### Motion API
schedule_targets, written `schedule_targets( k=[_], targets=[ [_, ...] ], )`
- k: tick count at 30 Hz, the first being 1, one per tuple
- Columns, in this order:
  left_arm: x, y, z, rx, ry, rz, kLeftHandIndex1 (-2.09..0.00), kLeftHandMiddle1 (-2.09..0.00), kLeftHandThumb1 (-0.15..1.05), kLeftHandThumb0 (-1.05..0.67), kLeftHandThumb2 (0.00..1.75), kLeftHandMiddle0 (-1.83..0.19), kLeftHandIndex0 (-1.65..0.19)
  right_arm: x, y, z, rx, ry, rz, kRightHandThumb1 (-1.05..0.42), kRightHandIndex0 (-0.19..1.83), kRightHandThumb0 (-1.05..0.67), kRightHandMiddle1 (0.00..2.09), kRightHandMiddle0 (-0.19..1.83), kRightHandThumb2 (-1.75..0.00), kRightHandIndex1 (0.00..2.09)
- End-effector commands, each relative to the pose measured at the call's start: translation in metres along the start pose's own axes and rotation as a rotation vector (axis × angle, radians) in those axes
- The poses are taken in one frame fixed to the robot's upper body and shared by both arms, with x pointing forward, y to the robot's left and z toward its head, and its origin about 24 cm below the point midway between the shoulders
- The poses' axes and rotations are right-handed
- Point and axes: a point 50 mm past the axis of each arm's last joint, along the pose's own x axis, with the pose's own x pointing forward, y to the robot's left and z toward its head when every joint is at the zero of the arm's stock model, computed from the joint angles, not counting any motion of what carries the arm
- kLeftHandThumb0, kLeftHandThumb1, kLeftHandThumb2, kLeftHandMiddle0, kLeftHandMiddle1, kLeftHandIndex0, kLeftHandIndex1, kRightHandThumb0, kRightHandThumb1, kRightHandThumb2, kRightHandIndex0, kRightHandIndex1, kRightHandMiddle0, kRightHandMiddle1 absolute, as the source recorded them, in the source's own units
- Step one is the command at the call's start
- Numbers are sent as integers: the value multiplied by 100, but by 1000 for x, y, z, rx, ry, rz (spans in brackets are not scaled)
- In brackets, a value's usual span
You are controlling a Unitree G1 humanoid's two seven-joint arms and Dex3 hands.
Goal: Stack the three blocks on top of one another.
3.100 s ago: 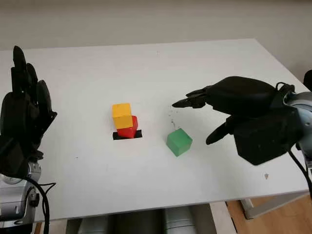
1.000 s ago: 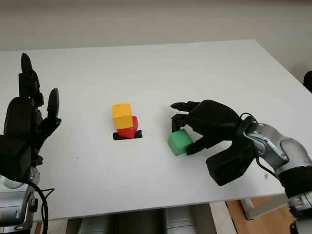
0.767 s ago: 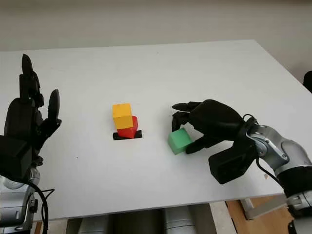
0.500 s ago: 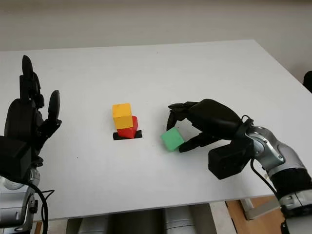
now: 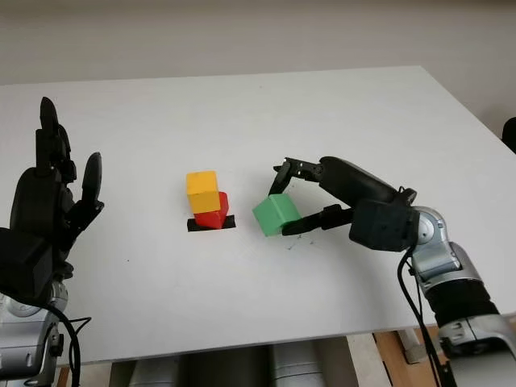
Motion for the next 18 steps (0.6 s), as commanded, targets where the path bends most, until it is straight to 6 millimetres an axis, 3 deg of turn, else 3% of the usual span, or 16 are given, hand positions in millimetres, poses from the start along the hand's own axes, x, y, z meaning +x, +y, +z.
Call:
schedule_targets(
  k=[1,12,18],
  targets=[
    [-1,-1,2,-4,-18,1,0,0,105,-72,61,19,19,9,-16,14,-1,-40,-52,-95,33,-53,160,40,-5,4],
    [-1,-3,2,-18,-30,3,0,0,105,-71,62,19,19,35,-49,39,227,-103,-152,-94,31,-49,153,39,-5,4],
    [-1,-4,1,-26,-22,8,0,0,105,-72,61,19,19,55,-61,61,314,-140,-165,-94,30,-46,161,39,-5,4]
  ],
)
